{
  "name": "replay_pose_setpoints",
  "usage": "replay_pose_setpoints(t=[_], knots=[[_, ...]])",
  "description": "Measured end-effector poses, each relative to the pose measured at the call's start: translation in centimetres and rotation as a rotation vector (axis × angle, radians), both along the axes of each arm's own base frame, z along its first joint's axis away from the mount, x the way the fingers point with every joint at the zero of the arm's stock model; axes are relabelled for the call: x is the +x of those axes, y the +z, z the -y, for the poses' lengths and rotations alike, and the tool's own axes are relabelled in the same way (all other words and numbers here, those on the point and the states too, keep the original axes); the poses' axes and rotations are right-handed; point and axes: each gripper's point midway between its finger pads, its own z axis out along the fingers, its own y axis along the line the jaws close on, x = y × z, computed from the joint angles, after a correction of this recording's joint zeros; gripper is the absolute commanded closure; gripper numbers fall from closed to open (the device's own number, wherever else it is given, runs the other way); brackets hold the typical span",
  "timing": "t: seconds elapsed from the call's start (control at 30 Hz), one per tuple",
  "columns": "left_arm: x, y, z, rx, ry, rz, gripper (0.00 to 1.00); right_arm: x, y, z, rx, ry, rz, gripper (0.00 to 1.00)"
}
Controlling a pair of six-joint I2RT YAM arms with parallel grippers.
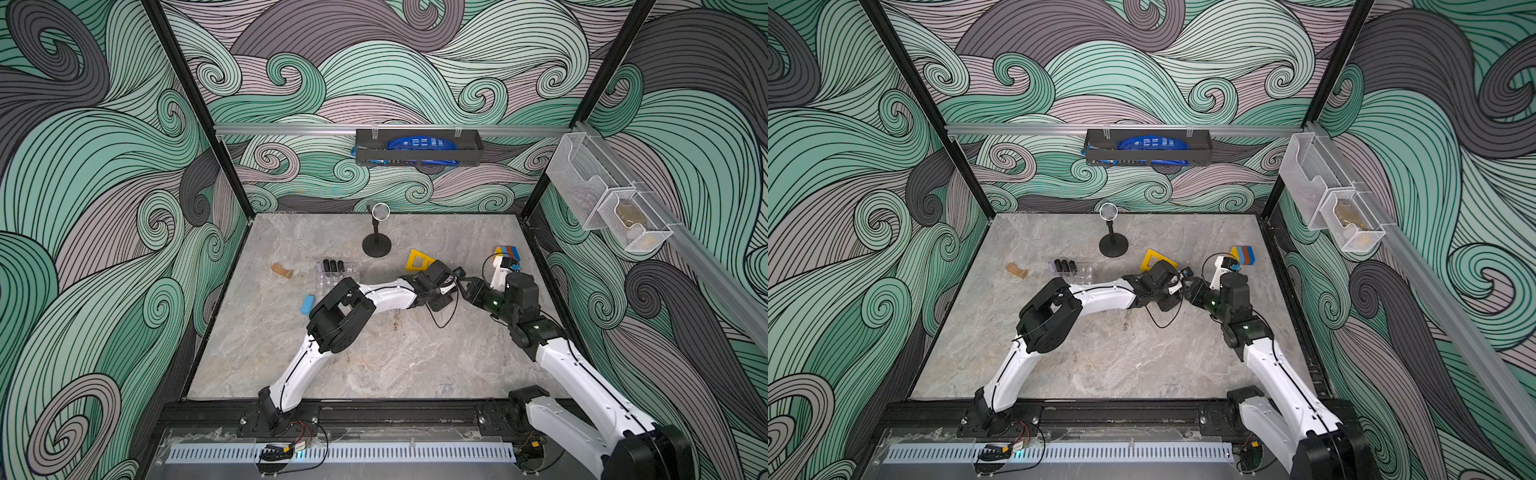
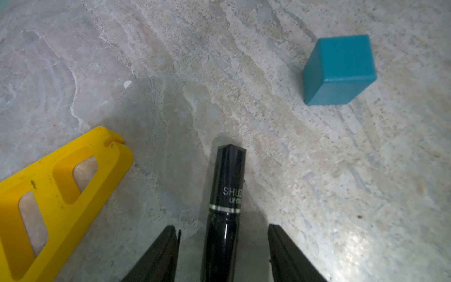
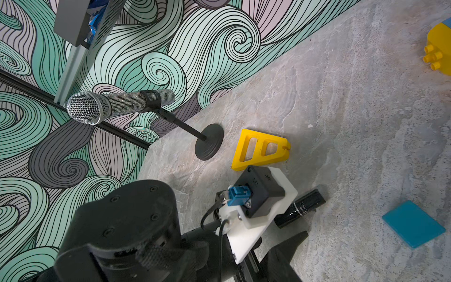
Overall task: Arrange the lipsticks in the organizer
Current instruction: Pick up the lipstick at the center of the board.
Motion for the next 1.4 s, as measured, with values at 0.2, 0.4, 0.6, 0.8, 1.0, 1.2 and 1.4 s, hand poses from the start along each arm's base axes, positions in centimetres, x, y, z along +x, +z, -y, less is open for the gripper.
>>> replay_pose_setpoints(t=[0.2,0.4,0.6,0.8,1.0,1.2,1.4], knots=[[-0.2,-0.4,-0.1,0.012,-0.013,-0.007,0.62,0.0,-0.1,-0.1,0.009,-0.002,-0.009,0.47],[-0.3,-0.5,0.0,0.015,-0.027,-0.007,0.75,0.2,-0.2,-0.2,0.02,-0.003,-0.013,0.47],[-0.6,-0.5,0.0,0.011,-0.029,-0.023,0.91,0.4,-0.1,-0.3,0.031,-0.001,-0.008,0.47],[-2.9,0.5,-4.1,0.04,0.052,-0.091,0.95,0.2,-1.1,-1.0,0.056,0.033,-0.036,0.47],[-6.4,6.7,-10.2,-0.054,0.161,-0.07,0.94,-1.6,-2.2,-5.7,0.085,0.195,-0.116,0.46],[-8.3,11.6,-16.4,-0.24,0.285,-0.021,0.94,-3.6,0.1,-10.8,0.156,0.382,-0.154,0.44],[-10.5,13.5,-20.8,-0.393,0.329,0.044,0.94,-3.7,3.6,-13.4,0.226,0.492,-0.168,0.47]])
